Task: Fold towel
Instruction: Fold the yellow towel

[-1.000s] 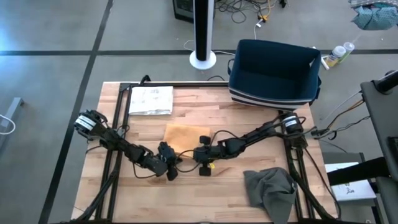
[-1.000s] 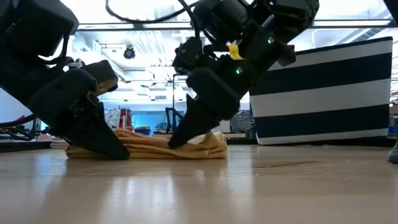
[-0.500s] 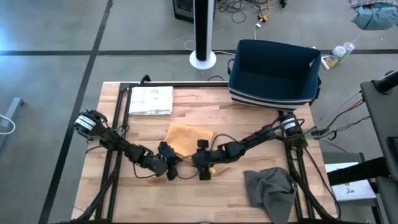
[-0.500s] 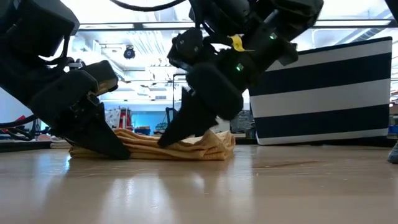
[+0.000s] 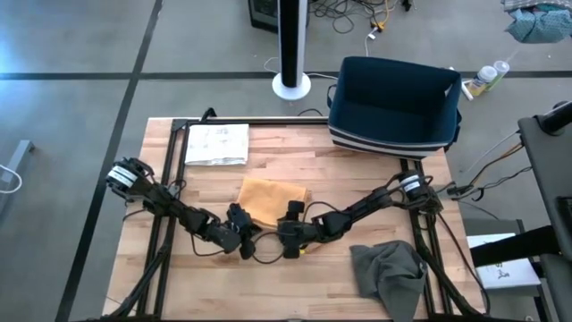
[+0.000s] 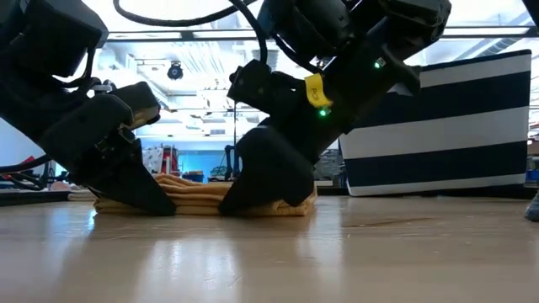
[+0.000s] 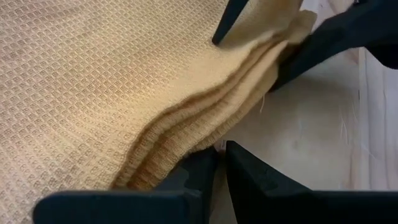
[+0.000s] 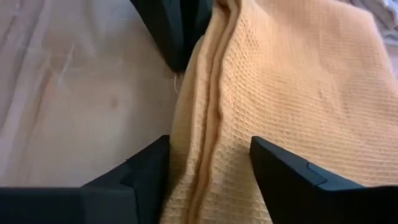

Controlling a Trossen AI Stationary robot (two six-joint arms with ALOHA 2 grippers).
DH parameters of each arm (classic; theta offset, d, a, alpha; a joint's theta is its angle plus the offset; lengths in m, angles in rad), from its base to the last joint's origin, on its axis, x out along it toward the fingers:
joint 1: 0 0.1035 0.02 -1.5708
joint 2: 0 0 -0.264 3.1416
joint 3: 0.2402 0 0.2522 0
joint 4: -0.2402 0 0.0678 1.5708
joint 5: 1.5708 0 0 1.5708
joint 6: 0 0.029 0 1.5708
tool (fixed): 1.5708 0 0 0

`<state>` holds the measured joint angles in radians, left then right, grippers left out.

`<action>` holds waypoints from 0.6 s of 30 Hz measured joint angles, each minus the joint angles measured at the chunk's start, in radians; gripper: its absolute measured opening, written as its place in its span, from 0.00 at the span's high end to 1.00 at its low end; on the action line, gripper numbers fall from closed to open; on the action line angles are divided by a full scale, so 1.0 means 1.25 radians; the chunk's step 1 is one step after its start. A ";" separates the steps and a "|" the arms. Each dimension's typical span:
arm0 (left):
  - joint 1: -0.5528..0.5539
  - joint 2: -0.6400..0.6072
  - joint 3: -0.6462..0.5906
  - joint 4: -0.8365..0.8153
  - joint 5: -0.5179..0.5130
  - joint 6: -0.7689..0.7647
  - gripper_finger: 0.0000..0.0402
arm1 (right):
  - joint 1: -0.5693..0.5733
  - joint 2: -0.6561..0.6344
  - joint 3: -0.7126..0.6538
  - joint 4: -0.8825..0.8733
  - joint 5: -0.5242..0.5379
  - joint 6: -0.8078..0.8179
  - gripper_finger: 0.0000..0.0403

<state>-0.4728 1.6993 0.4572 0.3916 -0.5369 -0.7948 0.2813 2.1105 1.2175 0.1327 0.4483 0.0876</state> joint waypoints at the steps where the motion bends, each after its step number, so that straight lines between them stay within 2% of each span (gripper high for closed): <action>1: 0.000 0.000 0.000 0.000 0.000 0.000 0.91 | 0.000 0.000 0.000 -0.001 0.000 -0.002 0.52; 6: 0.000 -0.001 0.000 -0.002 0.007 0.000 0.91 | 0.002 -0.001 0.005 -0.007 -0.001 -0.016 0.66; 11: 0.000 -0.002 0.000 -0.008 0.012 0.000 0.91 | 0.003 -0.010 0.030 -0.076 -0.002 -0.017 0.79; 18: 0.000 -0.014 0.000 -0.035 0.018 0.000 0.91 | 0.003 -0.012 0.066 -0.147 -0.067 -0.037 0.86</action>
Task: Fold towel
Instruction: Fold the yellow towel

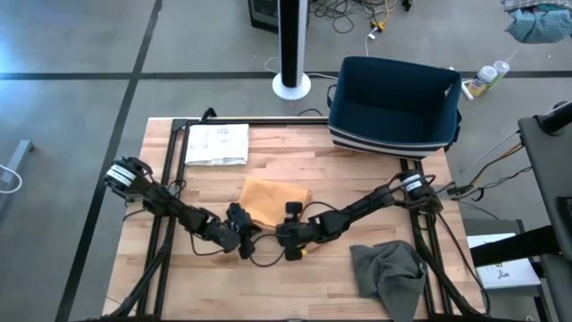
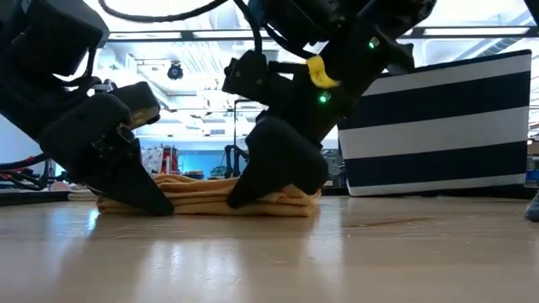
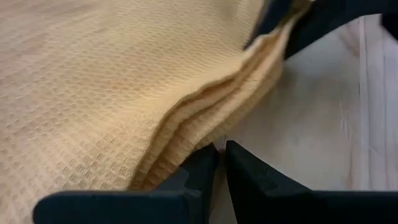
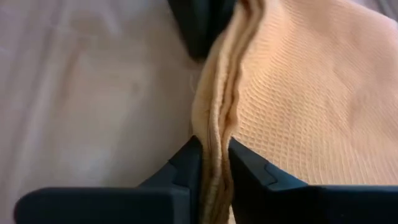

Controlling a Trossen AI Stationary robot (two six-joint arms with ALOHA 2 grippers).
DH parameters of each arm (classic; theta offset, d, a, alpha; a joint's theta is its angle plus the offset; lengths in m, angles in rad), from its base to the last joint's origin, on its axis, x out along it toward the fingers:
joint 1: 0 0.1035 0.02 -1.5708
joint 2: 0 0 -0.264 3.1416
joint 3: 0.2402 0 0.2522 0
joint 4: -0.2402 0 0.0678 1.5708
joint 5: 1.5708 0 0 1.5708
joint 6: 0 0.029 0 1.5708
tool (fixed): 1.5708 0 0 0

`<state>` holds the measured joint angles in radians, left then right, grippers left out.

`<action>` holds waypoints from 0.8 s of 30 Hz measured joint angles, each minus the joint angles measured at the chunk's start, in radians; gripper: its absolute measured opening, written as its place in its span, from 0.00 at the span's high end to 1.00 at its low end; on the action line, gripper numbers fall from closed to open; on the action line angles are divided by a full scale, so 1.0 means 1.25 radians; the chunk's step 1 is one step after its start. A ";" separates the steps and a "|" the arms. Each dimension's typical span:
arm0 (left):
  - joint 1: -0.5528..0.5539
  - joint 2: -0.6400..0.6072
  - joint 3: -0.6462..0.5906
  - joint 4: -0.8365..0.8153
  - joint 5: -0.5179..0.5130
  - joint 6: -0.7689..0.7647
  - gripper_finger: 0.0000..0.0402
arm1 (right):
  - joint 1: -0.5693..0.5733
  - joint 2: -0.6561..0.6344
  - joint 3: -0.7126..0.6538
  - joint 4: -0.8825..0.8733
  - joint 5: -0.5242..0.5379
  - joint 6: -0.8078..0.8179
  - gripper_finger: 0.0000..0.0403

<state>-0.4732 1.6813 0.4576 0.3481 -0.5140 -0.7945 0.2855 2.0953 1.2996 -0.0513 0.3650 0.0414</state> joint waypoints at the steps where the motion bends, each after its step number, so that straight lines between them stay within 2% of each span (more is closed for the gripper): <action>1: 0.000 -0.004 0.000 -0.005 0.000 0.000 0.91 | 0.000 0.000 0.002 0.000 -0.013 0.001 0.85; 13: -0.001 -0.021 -0.001 -0.047 0.009 0.000 0.91 | 0.000 -0.010 0.004 -0.014 -0.041 0.019 0.69; 17: -0.001 -0.022 -0.001 -0.050 0.009 0.000 0.91 | -0.002 -0.010 0.015 -0.056 -0.041 0.038 0.71; 24: -0.001 -0.022 -0.001 -0.058 0.010 0.000 0.91 | 0.000 -0.023 0.050 -0.140 -0.044 0.037 0.82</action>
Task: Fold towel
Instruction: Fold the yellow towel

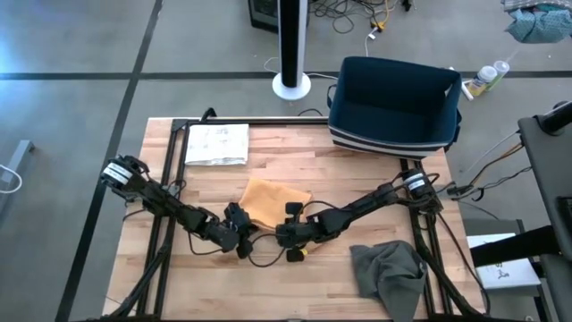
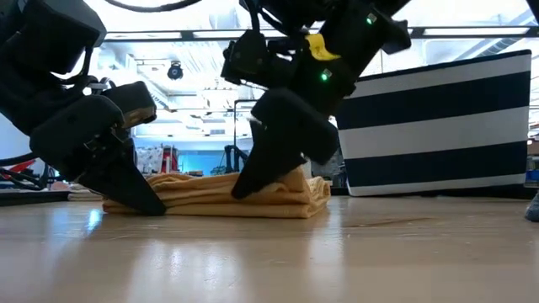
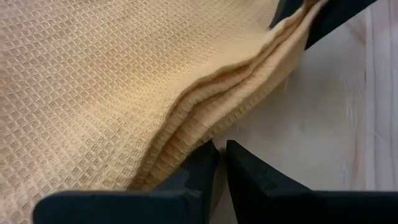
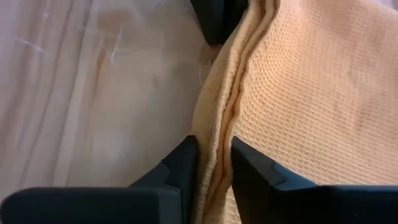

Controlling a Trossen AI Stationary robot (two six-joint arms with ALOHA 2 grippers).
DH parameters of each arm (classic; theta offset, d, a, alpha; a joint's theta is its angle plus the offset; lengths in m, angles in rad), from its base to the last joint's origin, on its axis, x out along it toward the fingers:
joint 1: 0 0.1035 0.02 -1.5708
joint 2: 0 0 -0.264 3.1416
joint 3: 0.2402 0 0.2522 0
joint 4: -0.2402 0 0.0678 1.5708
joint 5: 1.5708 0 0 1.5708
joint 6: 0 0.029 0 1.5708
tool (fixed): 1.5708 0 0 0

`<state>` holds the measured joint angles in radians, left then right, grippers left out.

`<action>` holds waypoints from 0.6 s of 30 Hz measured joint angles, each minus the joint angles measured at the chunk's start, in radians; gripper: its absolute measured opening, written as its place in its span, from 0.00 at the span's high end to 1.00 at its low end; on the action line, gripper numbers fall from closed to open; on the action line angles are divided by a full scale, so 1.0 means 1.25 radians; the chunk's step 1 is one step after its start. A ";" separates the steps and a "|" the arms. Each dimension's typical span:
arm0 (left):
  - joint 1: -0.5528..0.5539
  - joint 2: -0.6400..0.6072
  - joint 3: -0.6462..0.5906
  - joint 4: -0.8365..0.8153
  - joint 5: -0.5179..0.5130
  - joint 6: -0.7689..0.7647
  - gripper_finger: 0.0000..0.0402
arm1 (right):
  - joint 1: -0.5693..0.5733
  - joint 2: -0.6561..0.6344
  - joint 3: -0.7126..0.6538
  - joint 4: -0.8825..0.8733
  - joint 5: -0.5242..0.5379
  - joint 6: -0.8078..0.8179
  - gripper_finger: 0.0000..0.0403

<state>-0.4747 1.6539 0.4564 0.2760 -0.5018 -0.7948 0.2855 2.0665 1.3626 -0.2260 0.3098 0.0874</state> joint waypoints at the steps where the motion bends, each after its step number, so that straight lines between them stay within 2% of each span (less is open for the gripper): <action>1: 0.000 0.000 0.000 0.000 0.000 0.000 0.91 | 0.000 -0.002 0.004 -0.012 -0.006 -0.002 0.83; 8: 0.000 -0.001 0.000 -0.005 0.002 0.000 0.91 | 0.000 -0.026 0.004 -0.068 -0.045 -0.026 0.86; 18: 0.000 -0.001 0.000 -0.006 0.002 0.006 0.91 | -0.002 -0.029 0.004 -0.074 -0.114 0.003 0.74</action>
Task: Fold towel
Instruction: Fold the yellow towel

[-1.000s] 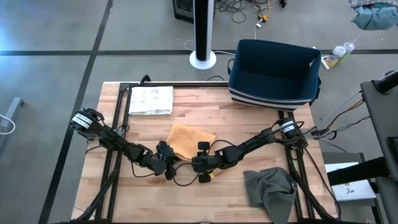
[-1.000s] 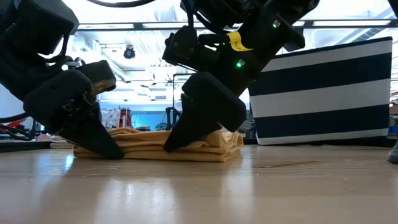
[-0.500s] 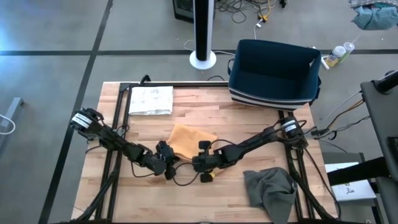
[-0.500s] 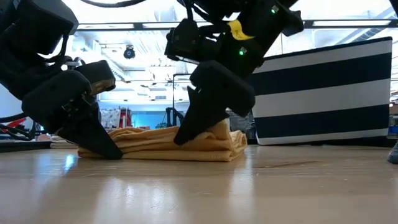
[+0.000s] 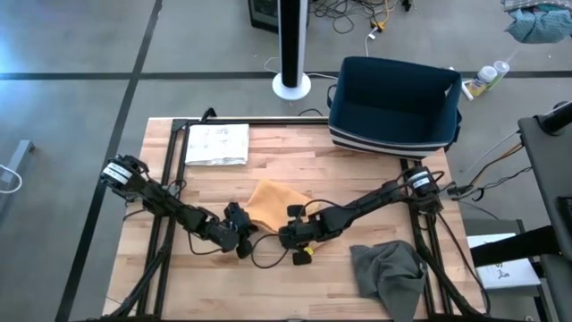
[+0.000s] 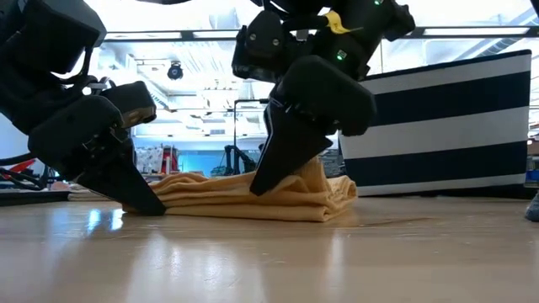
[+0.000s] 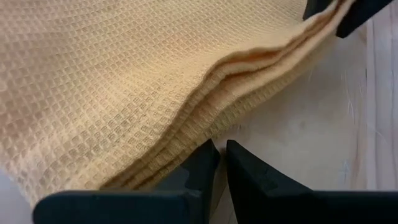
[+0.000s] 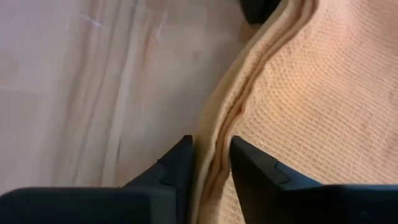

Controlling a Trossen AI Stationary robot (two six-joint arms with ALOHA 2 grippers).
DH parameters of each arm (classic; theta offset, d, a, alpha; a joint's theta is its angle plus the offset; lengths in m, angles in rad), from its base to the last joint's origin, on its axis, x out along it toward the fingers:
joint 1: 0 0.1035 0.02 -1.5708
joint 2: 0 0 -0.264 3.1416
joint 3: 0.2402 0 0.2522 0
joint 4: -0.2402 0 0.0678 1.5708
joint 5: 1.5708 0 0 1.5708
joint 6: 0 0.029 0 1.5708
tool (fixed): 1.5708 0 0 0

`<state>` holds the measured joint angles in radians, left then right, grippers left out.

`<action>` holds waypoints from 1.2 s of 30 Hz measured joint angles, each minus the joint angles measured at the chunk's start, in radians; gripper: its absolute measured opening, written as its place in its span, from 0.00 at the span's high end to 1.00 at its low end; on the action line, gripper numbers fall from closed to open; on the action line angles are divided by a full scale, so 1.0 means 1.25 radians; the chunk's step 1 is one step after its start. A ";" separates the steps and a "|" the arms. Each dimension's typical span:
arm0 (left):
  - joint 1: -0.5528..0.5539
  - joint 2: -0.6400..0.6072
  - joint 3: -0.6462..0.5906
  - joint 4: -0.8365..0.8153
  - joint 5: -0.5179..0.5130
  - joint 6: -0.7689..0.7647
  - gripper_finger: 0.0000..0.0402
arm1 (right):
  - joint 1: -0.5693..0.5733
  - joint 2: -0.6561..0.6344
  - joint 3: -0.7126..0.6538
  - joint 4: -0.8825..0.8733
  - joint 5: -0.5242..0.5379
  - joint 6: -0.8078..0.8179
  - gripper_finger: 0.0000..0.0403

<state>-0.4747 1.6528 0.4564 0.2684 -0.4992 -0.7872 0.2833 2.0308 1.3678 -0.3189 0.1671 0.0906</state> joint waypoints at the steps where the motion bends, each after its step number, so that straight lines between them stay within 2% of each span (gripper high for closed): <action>1: 0.000 0.000 0.000 0.000 0.000 0.000 0.91 | 0.000 0.000 0.000 -0.008 -0.002 0.000 0.73; 14: 0.000 0.000 0.000 -0.002 0.001 0.015 0.91 | 0.004 -0.028 0.000 -0.082 -0.075 -0.026 0.63; 21: 0.000 -0.002 0.000 -0.005 0.003 0.022 0.91 | 0.031 -0.077 0.000 -0.187 -0.068 -0.090 0.52; 25: 0.001 -0.019 0.000 -0.020 0.013 0.036 0.91 | 0.069 -0.078 -0.017 -0.208 0.015 -0.107 0.46; 30: -0.003 -0.097 -0.004 -0.127 0.024 0.039 0.91 | 0.098 -0.067 -0.064 -0.114 0.143 -0.115 0.39; 33: -0.014 -0.153 -0.007 -0.194 0.025 0.036 0.91 | 0.098 -0.059 -0.067 -0.061 0.165 -0.115 0.36; 36: -0.027 -0.205 -0.005 -0.196 0.011 0.018 0.91 | 0.098 -0.033 -0.070 -0.037 0.168 -0.128 0.35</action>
<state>-0.5089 1.3968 0.4506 0.0232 -0.4858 -0.7643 0.4057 1.9890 1.2800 -0.3649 0.3771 -0.0691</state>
